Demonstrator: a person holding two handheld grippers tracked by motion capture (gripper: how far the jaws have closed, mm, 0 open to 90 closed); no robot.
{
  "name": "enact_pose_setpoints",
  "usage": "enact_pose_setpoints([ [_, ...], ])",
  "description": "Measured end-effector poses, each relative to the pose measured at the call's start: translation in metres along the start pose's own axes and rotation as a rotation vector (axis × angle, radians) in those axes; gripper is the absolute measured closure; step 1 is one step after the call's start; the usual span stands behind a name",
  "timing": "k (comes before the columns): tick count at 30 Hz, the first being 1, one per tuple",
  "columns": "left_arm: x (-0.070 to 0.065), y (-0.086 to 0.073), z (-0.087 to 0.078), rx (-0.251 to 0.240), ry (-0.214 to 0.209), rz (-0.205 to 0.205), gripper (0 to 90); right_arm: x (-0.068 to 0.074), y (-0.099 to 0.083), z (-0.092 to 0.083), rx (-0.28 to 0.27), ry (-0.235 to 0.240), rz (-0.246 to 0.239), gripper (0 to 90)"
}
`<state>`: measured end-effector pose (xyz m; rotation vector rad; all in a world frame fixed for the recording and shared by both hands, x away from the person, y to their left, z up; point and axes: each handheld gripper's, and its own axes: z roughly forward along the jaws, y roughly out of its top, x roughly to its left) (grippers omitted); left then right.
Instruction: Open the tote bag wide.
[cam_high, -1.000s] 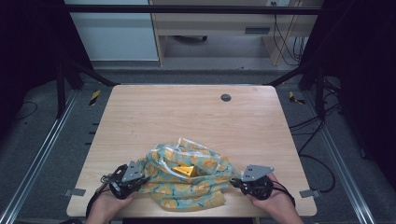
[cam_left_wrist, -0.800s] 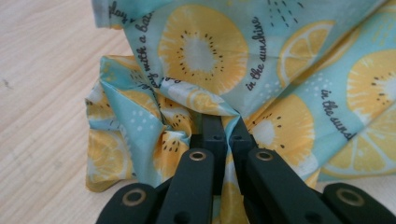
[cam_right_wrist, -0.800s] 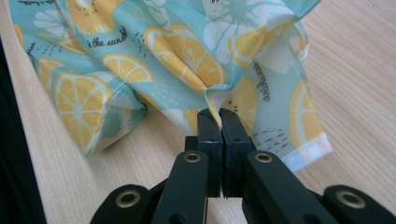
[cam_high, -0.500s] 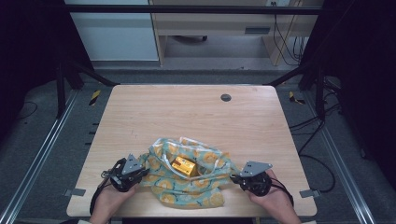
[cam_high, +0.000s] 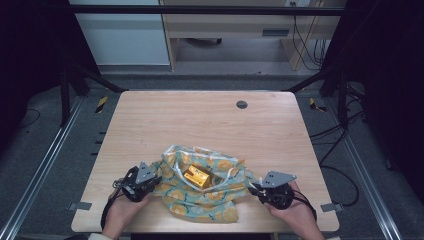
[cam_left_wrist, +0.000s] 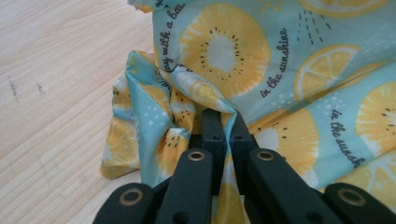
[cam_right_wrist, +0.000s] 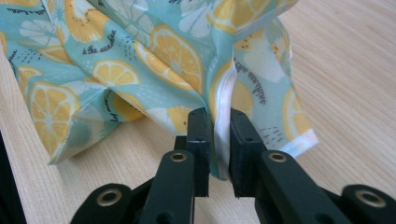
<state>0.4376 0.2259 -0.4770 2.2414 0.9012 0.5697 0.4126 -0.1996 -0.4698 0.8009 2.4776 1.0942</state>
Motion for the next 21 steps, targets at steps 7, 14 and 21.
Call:
enact_pose_setpoints([
  [7, 0.002, 0.004, 0.005, -0.012, 0.008, -0.014, 89.8, -0.003, 0.001, -0.001, -0.017, -0.014, 0.017, 85.3],
  [14, 0.005, 0.005, 0.004, -0.019, 0.008, -0.023, 90.0, -0.005, 0.003, 0.003, 0.003, -0.022, 0.01, 89.7],
  [21, 0.011, 0.006, 0.007, -0.032, 0.003, -0.06, 90.0, -0.01, 0.01, 0.011, -0.003, -0.026, 0.009, 90.0],
])
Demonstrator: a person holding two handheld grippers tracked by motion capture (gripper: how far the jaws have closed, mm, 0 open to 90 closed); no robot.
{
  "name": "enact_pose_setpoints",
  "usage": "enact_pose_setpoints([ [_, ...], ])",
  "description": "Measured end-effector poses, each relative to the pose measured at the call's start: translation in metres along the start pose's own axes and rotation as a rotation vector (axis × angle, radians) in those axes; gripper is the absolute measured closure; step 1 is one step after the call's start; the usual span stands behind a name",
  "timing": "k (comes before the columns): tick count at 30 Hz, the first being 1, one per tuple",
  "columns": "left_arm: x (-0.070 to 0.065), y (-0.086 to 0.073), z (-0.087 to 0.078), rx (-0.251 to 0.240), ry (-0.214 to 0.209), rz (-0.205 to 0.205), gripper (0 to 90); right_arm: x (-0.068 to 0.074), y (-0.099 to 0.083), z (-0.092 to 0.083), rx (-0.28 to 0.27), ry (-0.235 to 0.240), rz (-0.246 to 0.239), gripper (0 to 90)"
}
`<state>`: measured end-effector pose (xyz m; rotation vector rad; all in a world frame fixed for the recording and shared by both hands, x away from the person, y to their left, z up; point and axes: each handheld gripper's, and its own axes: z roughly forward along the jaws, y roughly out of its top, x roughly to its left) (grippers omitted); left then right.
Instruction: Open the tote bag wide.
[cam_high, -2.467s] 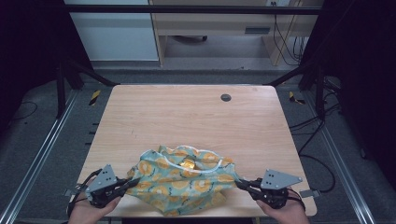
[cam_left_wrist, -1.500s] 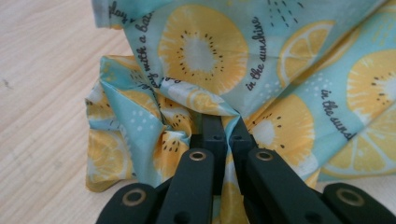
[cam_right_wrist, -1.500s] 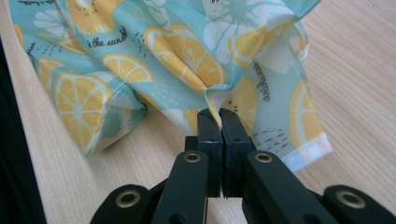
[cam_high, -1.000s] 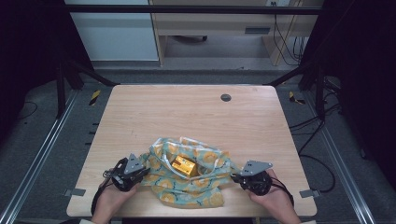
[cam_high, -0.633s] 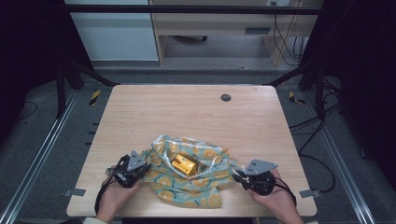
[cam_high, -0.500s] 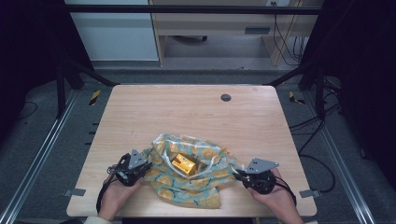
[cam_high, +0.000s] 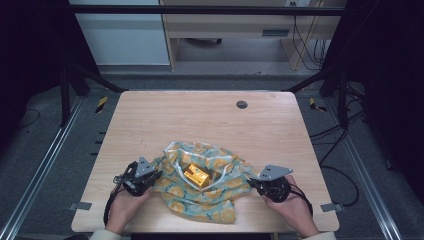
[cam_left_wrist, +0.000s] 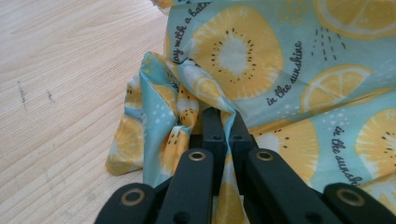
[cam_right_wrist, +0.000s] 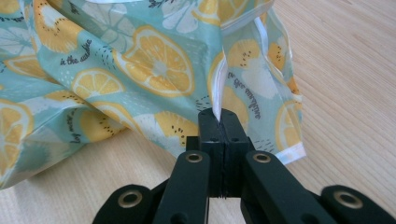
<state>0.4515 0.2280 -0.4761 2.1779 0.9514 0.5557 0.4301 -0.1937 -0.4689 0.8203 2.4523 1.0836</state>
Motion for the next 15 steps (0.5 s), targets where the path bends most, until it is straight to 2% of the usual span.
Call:
enact_pose_setpoints([
  [5, 0.0, 0.001, 0.0, -0.008, -0.01, -0.005, 89.1, 0.001, 0.0, 0.001, 0.002, -0.002, -0.006, 87.8],
  [6, 0.0, 0.001, -0.001, -0.008, -0.008, -0.004, 88.2, 0.001, 0.0, 0.0, -0.005, 0.002, -0.005, 83.1],
  [7, -0.001, 0.001, -0.002, -0.013, -0.009, -0.006, 87.4, 0.001, -0.002, -0.001, -0.01, 0.01, 0.006, 70.2],
  [8, -0.001, 0.001, -0.002, -0.019, -0.01, -0.007, 87.4, 0.001, -0.002, -0.001, -0.01, 0.01, 0.006, 70.2],
  [10, -0.003, 0.002, -0.003, -0.021, -0.013, -0.002, 86.2, 0.0, -0.004, -0.003, 0.001, -0.017, 0.013, 59.7],
  [11, -0.004, 0.002, -0.004, -0.018, -0.016, 0.002, 84.6, -0.001, -0.005, -0.006, -0.014, -0.02, 0.024, 53.8],
  [14, -0.008, 0.003, -0.009, -0.037, -0.004, 0.018, 75.0, -0.002, -0.006, -0.016, -0.052, -0.037, 0.051, 40.2],
  [15, -0.01, 0.003, -0.012, -0.048, 0.0, 0.014, 68.2, -0.001, -0.006, -0.019, -0.061, -0.032, 0.061, 34.7],
])
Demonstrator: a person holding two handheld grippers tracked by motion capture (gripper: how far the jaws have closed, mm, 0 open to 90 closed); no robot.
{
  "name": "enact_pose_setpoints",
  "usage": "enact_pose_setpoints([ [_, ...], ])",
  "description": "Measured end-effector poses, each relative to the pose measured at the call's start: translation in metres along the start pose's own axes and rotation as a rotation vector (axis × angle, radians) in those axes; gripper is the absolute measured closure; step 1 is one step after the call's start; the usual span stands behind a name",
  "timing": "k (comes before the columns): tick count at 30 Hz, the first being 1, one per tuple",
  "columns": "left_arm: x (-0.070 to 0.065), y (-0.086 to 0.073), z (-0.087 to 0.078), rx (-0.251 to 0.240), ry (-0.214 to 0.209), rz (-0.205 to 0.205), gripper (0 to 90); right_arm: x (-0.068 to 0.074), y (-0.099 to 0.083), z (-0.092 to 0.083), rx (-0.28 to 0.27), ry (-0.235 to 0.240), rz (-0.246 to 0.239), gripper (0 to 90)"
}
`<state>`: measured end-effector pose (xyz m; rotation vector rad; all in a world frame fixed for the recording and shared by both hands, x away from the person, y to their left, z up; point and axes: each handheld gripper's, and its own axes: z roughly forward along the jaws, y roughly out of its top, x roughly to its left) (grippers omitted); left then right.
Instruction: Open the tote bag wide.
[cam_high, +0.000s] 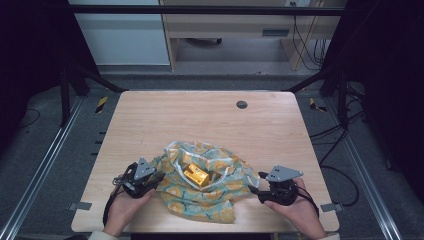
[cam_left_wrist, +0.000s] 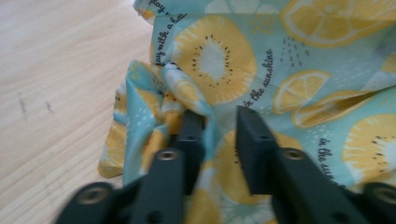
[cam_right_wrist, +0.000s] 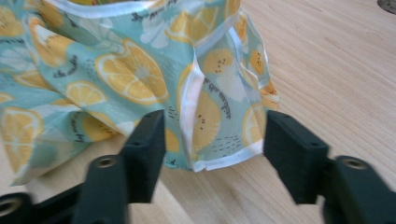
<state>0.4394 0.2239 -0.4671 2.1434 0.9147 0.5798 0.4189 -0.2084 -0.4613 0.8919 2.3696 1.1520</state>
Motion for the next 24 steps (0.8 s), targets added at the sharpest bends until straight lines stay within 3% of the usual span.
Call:
enact_pose_setpoints([
  [4, -0.005, -0.001, -0.011, -0.023, 0.011, -0.004, 53.0, 0.003, 0.006, -0.007, -0.036, 0.006, 0.007, 26.5],
  [8, -0.009, -0.001, -0.021, -0.051, 0.018, -0.016, 44.5, 0.004, 0.033, -0.01, -0.091, 0.016, 0.012, 23.2],
  [13, -0.01, -0.001, -0.029, -0.067, 0.027, -0.015, 40.4, 0.009, 0.067, -0.005, -0.107, 0.049, -0.034, 29.5],
  [17, -0.009, -0.002, -0.035, -0.078, 0.029, -0.022, 37.8, 0.015, 0.092, 0.013, -0.072, 0.079, -0.099, 33.8],
  [20, -0.009, -0.002, -0.034, -0.075, 0.026, -0.019, 37.4, 0.015, 0.106, 0.033, -0.015, 0.121, -0.124, 34.1],
  [24, -0.01, -0.002, -0.032, -0.065, 0.03, -0.015, 35.4, 0.013, 0.111, 0.067, 0.11, 0.14, -0.163, 33.7],
])
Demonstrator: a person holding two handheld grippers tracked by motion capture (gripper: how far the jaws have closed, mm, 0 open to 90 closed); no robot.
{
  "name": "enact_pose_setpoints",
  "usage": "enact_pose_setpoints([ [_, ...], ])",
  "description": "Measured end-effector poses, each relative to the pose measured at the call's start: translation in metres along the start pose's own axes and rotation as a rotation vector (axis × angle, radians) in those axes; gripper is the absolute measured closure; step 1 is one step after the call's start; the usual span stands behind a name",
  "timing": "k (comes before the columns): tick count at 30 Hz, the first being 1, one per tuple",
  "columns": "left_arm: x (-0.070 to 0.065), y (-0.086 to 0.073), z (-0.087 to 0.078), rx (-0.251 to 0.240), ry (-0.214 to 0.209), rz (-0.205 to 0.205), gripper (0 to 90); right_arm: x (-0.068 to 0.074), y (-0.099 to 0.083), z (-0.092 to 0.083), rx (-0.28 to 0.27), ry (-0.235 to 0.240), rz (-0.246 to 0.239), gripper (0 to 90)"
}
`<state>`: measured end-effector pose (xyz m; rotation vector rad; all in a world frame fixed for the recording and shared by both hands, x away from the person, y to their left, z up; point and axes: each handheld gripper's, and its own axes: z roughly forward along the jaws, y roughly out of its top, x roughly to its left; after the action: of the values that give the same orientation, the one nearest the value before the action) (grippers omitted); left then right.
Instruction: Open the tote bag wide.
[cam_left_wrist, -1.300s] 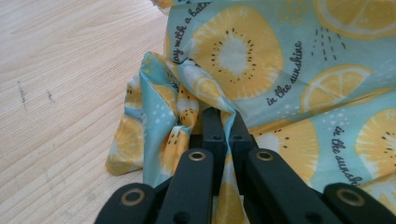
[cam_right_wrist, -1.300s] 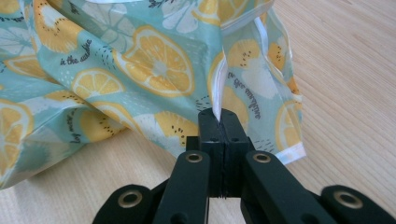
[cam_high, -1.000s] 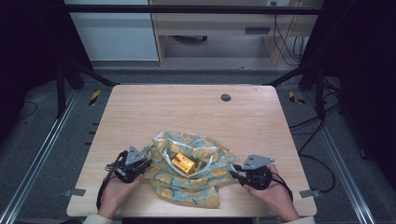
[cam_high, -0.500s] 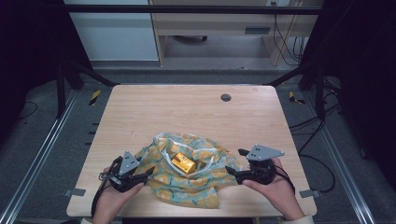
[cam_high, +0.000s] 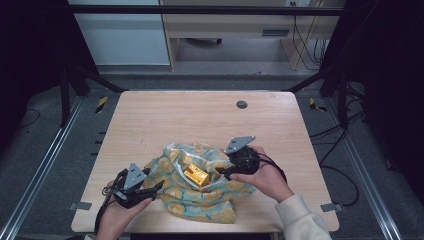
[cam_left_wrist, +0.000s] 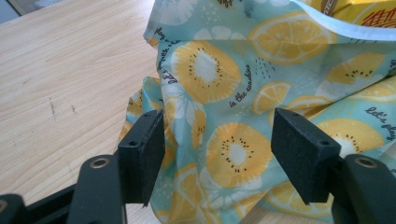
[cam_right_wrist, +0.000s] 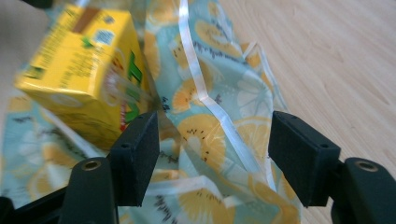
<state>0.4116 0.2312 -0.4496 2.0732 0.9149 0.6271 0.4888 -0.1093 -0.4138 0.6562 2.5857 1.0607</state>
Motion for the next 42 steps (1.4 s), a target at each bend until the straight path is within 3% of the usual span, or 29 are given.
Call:
enact_pose_setpoints([
  [3, 0.0, 0.0, 0.0, 0.002, 0.005, 0.0, 35.1, 0.0, -0.001, 0.009, 0.042, -0.008, -0.014, 33.0],
  [6, -0.001, 0.0, 0.002, 0.008, 0.006, 0.001, 34.9, -0.001, -0.005, 0.018, 0.086, -0.056, -0.019, 31.0],
  [7, -0.001, 0.0, 0.003, 0.013, 0.004, 0.004, 34.8, -0.002, -0.006, 0.02, 0.091, -0.039, -0.008, 32.5],
  [9, -0.001, 0.0, 0.003, 0.012, 0.004, 0.004, 34.6, 0.0, -0.007, 0.024, 0.103, -0.028, -0.012, 40.2],
  [12, 0.0, 0.0, 0.002, 0.006, 0.008, -0.003, 34.6, 0.001, -0.008, 0.026, 0.131, -0.049, -0.032, 63.6],
  [13, 0.001, 0.0, 0.001, 0.005, 0.01, -0.005, 34.6, 0.001, -0.007, 0.025, 0.115, -0.051, -0.017, 73.4],
  [15, 0.002, 0.0, 0.001, 0.005, 0.01, -0.009, 34.6, -0.002, -0.005, 0.018, 0.079, -0.076, 0.015, 83.1],
  [18, 0.004, 0.001, 0.001, -0.001, 0.02, -0.014, 34.7, -0.003, -0.003, 0.009, 0.031, -0.099, 0.038, 85.7],
  [21, 0.006, 0.009, 0.006, -0.019, 0.036, -0.008, 35.3, -0.003, 0.001, -0.006, -0.074, -0.116, 0.086, 89.3],
  [24, 0.006, 0.022, 0.004, -0.055, 0.02, -0.016, 34.6, -0.001, 0.006, -0.017, -0.146, -0.119, 0.105, 89.8],
  [26, 0.003, 0.03, 0.003, -0.064, 0.017, 0.005, 34.3, 0.004, 0.01, -0.025, -0.192, -0.106, 0.107, 89.8],
  [28, 0.001, 0.037, 0.003, -0.085, -0.004, -0.006, 34.0, 0.009, 0.017, -0.032, -0.231, -0.082, 0.104, 89.9],
  [35, -0.005, 0.067, 0.006, -0.128, -0.037, 0.018, 33.3, 0.018, 0.039, -0.044, -0.29, -0.059, 0.06, 89.9],
  [42, -0.005, 0.09, 0.032, -0.097, -0.157, -0.002, 38.7, 0.025, 0.055, -0.05, -0.345, -0.026, 0.048, 89.9],
])
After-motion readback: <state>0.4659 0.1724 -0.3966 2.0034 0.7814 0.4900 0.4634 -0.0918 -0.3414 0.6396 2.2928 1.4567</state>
